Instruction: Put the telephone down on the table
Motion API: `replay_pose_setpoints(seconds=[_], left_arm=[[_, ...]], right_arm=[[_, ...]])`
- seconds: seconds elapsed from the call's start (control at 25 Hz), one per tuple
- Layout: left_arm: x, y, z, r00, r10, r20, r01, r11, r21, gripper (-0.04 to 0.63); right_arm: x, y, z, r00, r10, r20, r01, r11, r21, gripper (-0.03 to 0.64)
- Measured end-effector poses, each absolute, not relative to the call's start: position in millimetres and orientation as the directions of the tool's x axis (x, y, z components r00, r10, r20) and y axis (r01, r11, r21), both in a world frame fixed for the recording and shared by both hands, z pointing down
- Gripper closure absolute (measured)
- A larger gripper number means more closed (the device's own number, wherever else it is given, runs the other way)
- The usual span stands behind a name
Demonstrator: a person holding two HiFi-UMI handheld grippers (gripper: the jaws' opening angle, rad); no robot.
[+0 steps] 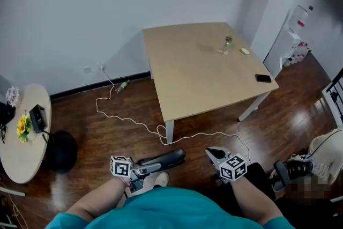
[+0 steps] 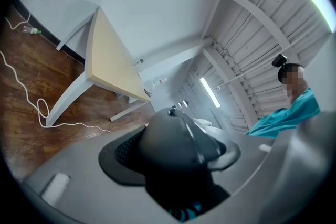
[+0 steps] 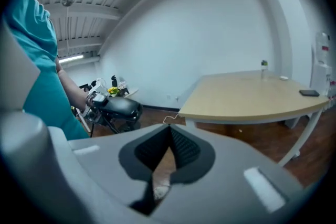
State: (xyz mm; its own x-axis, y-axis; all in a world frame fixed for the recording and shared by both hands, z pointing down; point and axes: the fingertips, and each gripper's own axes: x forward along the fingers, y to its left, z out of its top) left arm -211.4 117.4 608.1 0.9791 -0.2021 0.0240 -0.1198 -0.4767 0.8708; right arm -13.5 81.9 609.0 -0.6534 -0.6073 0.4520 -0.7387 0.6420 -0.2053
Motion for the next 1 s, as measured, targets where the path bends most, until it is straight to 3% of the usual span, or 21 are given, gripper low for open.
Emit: replay_pose_setpoints(seconds=[0.36,0.6,1.0], left_arm=[[-160.8,-0.7,580.3,0.999,-0.037,0.018,-0.035,-0.518,0.855,0.305],[-93.7,-56.8,563.2,0.999,-0.036,0.005,-0.023,-0.528,0.849,0.305],[38.5,-133.3,553.9,0.988,-0.155,0.027,-0.102,-0.499,0.861,0.305]], right_arm=[[38.0,-25.7,589.0,-0.546,-0.717,0.434,-0.833,0.519,-0.192,0.614],[108.6,-79.6,579.9,-0.531,-0.748,0.398,-0.845,0.500,-0.189,0.614],[244.9,-163.1,572.8,-0.578,-0.709,0.405,-0.807,0.570,-0.155,0.614]])
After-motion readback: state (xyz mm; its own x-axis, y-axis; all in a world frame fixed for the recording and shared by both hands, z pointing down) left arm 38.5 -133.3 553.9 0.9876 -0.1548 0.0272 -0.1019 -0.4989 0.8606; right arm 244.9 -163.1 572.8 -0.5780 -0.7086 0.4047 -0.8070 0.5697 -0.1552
